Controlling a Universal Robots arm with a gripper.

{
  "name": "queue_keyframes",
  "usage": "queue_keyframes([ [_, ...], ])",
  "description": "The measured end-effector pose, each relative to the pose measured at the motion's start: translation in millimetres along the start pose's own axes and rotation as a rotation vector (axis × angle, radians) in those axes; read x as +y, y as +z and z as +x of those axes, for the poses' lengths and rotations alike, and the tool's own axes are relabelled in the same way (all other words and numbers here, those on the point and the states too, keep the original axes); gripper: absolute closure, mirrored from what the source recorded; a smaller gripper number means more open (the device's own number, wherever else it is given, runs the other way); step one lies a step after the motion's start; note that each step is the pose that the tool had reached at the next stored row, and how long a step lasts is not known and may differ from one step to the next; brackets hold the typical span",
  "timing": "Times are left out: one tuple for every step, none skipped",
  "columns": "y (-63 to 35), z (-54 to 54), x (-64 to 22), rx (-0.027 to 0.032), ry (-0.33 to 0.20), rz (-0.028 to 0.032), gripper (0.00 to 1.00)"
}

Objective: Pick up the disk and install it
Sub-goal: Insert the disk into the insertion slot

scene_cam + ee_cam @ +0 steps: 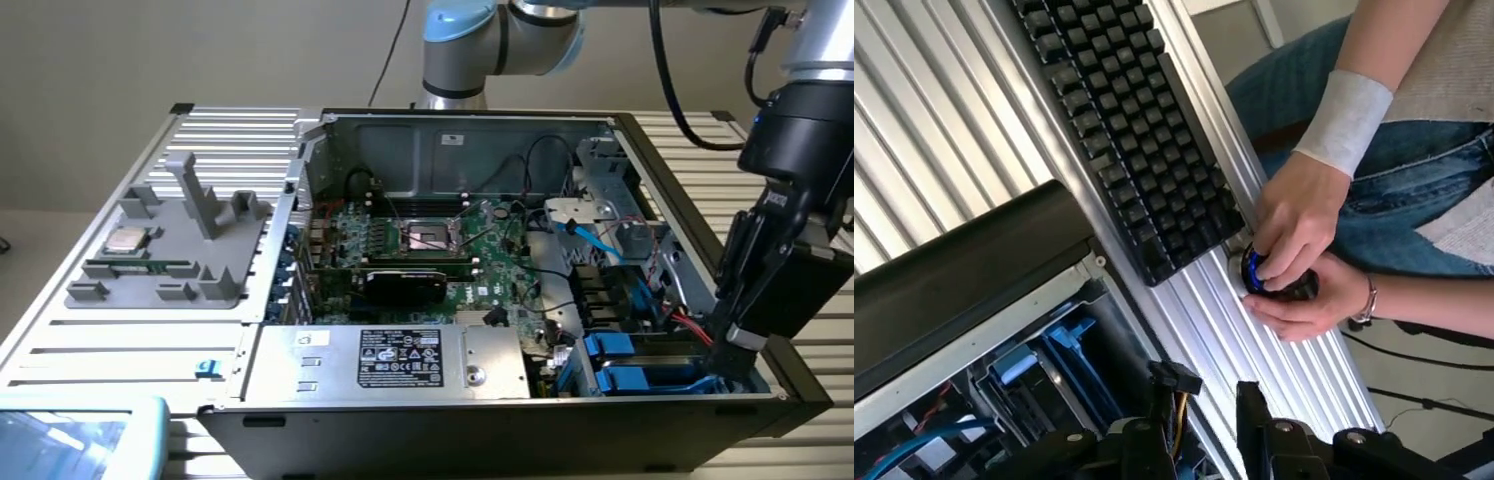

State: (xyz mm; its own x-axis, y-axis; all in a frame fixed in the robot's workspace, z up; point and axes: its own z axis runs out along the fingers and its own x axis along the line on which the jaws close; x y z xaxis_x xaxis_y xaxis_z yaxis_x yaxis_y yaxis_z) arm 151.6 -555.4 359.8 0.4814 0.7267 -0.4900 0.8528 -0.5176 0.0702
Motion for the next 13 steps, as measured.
queue_keyframes([
  [0.1,0.0,0.0,0.0167,-0.003,0.007,0.62],
  [0.0,0.0,0.0,0.0338,-0.005,0.014,0.62],
  [0.1,0.0,0.0,0.0493,-0.007,0.0204,0.62],
  [0.0,0.0,0.0,0.0666,-0.01,0.0272,0.62],
  [0.1,0.0,0.0,0.0846,-0.012,0.0334,0.62],
  [0.1,0.0,0.0,0.1011,-0.013,0.0381,0.62],
  [0.1,0.0,0.0,0.1164,-0.014,0.0416,0.62],
  [0.1,0.0,0.0,0.132,-0.015,0.0438,0.62],
  [0.1,0.1,0.1,0.1449,-0.016,0.0438,0.62],
  [0.0,0.0,0.1,0.1549,-0.016,0.0426,0.62],
  [-0.6,-0.1,0.3,0.1623,-0.018,0.0405,0.62],
  [-1.3,-0.4,0.6,0.1685,-0.021,0.038,0.62],
  [-1.9,-0.8,0.9,0.1751,-0.025,0.0348,0.62],
])
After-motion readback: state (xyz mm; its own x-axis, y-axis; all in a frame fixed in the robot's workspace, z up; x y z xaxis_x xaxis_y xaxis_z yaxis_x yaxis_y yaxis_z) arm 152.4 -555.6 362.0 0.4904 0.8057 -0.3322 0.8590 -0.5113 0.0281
